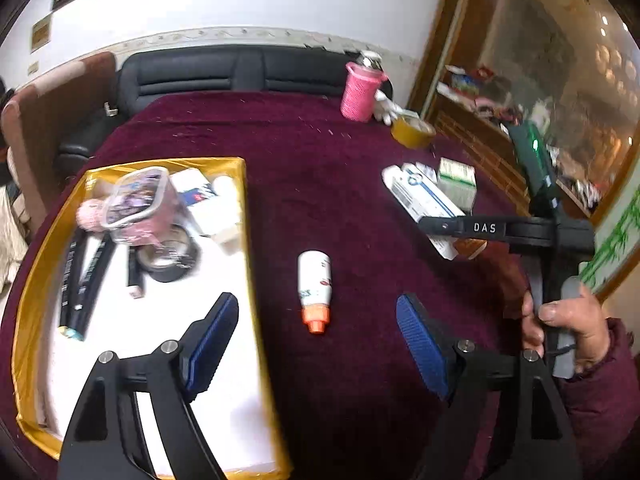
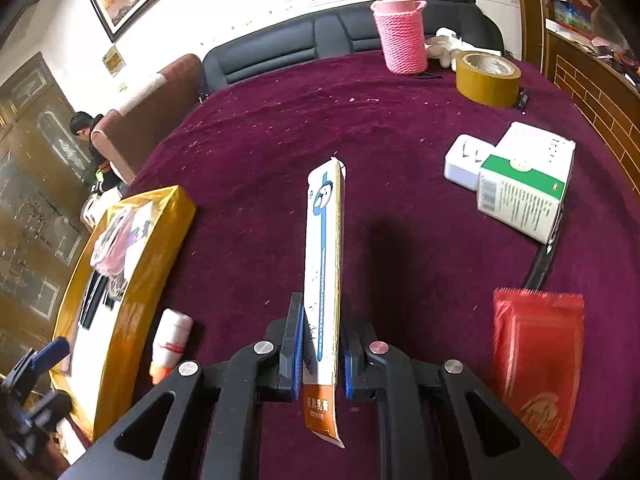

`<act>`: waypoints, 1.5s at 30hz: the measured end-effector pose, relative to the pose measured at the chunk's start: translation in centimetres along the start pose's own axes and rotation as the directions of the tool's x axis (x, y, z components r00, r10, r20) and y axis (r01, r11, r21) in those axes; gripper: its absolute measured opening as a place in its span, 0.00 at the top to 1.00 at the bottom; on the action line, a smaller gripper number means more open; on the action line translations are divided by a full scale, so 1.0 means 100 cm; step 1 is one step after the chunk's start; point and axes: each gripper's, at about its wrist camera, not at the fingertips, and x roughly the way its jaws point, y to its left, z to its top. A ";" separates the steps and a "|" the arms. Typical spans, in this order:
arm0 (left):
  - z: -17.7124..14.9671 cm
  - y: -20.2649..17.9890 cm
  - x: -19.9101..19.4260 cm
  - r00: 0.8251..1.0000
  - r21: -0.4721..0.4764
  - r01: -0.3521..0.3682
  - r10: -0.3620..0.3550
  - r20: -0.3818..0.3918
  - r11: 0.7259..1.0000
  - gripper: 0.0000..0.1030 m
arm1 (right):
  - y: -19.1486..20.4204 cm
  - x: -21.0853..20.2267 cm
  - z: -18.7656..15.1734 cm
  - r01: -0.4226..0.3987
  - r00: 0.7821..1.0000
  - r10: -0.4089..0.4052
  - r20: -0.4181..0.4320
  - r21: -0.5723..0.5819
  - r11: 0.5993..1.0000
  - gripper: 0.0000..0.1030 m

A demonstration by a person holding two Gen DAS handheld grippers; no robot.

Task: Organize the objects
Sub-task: 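Carry the bottle with the left tool while the right tool carries the box toward the tray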

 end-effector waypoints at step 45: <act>-0.009 0.128 0.006 0.961 -0.139 -0.261 0.242 -0.137 0.955 0.75 | 0.171 0.042 -0.018 -0.348 0.927 0.322 -0.191 -0.128 0.928 0.82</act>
